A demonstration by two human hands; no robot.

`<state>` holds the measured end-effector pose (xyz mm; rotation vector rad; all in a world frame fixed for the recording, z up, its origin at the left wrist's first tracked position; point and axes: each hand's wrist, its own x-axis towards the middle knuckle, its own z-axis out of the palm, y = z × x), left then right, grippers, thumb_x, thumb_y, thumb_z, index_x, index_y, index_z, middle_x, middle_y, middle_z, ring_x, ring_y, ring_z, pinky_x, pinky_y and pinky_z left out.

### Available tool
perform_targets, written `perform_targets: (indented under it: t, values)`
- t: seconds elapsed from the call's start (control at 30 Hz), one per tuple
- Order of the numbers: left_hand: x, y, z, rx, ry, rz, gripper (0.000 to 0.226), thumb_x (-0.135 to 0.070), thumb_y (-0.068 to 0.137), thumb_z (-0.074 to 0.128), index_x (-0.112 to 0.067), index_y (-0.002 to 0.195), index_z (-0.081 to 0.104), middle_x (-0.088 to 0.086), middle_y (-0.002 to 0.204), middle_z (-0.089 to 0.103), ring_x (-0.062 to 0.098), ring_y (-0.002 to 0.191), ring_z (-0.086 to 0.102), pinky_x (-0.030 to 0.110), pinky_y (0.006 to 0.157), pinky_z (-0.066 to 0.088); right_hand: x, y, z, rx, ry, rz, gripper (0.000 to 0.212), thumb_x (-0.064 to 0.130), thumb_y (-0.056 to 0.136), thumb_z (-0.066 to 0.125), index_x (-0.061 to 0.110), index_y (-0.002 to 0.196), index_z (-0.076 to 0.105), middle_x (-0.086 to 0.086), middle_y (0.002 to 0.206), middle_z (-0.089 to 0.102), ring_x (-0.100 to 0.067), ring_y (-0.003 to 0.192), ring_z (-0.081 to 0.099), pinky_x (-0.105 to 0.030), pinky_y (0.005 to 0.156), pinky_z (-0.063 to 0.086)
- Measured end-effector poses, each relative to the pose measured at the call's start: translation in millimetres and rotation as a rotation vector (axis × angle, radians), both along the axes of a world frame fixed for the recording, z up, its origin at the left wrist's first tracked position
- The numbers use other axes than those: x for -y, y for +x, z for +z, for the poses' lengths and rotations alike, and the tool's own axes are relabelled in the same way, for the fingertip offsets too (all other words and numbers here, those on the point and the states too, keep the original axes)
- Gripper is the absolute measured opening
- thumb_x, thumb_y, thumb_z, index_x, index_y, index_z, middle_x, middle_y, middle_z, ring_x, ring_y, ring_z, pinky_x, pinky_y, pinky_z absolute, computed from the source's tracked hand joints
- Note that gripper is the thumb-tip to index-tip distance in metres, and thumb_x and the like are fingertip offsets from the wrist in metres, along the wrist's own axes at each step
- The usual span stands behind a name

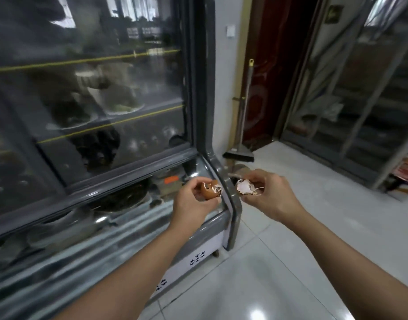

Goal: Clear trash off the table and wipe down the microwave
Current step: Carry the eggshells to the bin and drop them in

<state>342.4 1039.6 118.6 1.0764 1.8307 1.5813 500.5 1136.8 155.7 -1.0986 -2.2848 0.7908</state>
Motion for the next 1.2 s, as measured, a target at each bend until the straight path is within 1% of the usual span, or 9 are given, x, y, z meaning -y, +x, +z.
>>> perform_targets:
  t: [0.1,0.17,0.3,0.4,0.5,0.67,0.8,1.03,1.2]
  values:
    - [-45.6,13.4,-3.3,-0.017,-0.029,-0.066,0.041,-0.002,0.064,0.081,-0.029,0.089,0.064,-0.009,0.09,0.069,-0.002,0.08,0.064,0.007,0.067,0.045,-34.9,22.8,-2.4,0.004,-0.015,-0.067,0.04,0.013,0.067,0.077,0.023,0.105,0.068,0.007,0.093,0.069,-0.008,0.083,0.063,-0.015,0.072,0.046]
    - [-77.7,24.7,-5.6,-0.03,-0.039,-0.096,0.041,-0.004,0.063,0.082,-0.026,0.093,0.064,-0.006,0.095,0.07,0.004,0.086,0.065,0.01,0.069,0.046,-62.5,38.6,-4.7,0.001,-0.008,-0.102,0.038,0.014,0.066,0.078,0.024,0.101,0.068,0.009,0.088,0.068,-0.006,0.079,0.062,-0.008,0.067,0.043]
    - [-144.7,54.0,-8.7,-0.044,-0.039,-0.123,0.04,-0.005,0.064,0.081,-0.032,0.087,0.063,-0.012,0.091,0.069,-0.003,0.08,0.064,0.003,0.059,0.045,-125.7,71.9,-9.0,-0.024,0.011,-0.131,0.034,0.012,0.066,0.077,0.03,0.092,0.067,0.015,0.08,0.064,0.003,0.072,0.058,0.001,0.061,0.039]
    - [-200.0,82.4,-9.3,-0.034,-0.026,-0.082,0.039,-0.007,0.065,0.081,-0.029,0.091,0.064,-0.012,0.089,0.069,-0.002,0.079,0.064,0.004,0.058,0.044,-182.9,99.1,-10.3,-0.01,0.021,-0.132,0.034,0.015,0.066,0.077,0.027,0.097,0.067,0.015,0.082,0.063,0.002,0.074,0.058,-0.001,0.059,0.04]
    - [-253.0,111.7,-5.6,-0.023,-0.016,-0.059,0.038,-0.008,0.065,0.082,-0.029,0.091,0.064,-0.012,0.09,0.069,-0.001,0.082,0.064,0.006,0.065,0.046,-242.1,125.1,-7.9,0.017,0.031,-0.109,0.037,0.016,0.067,0.076,0.023,0.101,0.067,0.011,0.087,0.065,-0.001,0.077,0.058,-0.001,0.059,0.038]
    - [-326.3,144.3,0.2,0.025,-0.001,-0.006,0.039,-0.005,0.065,0.081,-0.03,0.089,0.063,-0.009,0.094,0.069,0.006,0.088,0.065,0.018,0.077,0.051,-328.8,156.1,0.0,0.03,0.017,-0.058,0.037,0.014,0.067,0.076,0.021,0.103,0.066,0.013,0.086,0.062,0.01,0.073,0.053,0.005,0.058,0.035]
    - [-376.3,154.0,-1.8,0.054,-0.019,0.005,0.039,-0.003,0.067,0.08,-0.024,0.095,0.064,-0.005,0.099,0.069,0.009,0.092,0.066,0.026,0.084,0.053,-387.0,164.6,-3.9,0.031,-0.013,-0.035,0.038,0.015,0.068,0.076,0.023,0.103,0.065,0.011,0.088,0.063,0.011,0.074,0.053,0.004,0.059,0.037]
    - [-467.1,132.9,-22.9,0.04,-0.031,0.016,0.038,-0.003,0.067,0.08,-0.023,0.095,0.064,-0.012,0.094,0.069,-0.002,0.085,0.064,0.008,0.071,0.05,-483.2,141.0,-21.6,0.033,-0.043,0.001,0.034,0.015,0.067,0.076,0.03,0.094,0.062,0.017,0.081,0.059,0.009,0.072,0.054,0.002,0.057,0.039]
    - [-543.7,92.8,-42.9,0.04,-0.031,0.061,0.04,-0.007,0.065,0.082,-0.029,0.092,0.063,-0.012,0.096,0.069,0.004,0.09,0.065,0.009,0.073,0.049,-563.5,98.1,-31.8,0.055,-0.042,0.033,0.036,0.02,0.068,0.077,0.031,0.1,0.063,0.025,0.079,0.055,0.013,0.07,0.053,0.001,0.054,0.04]
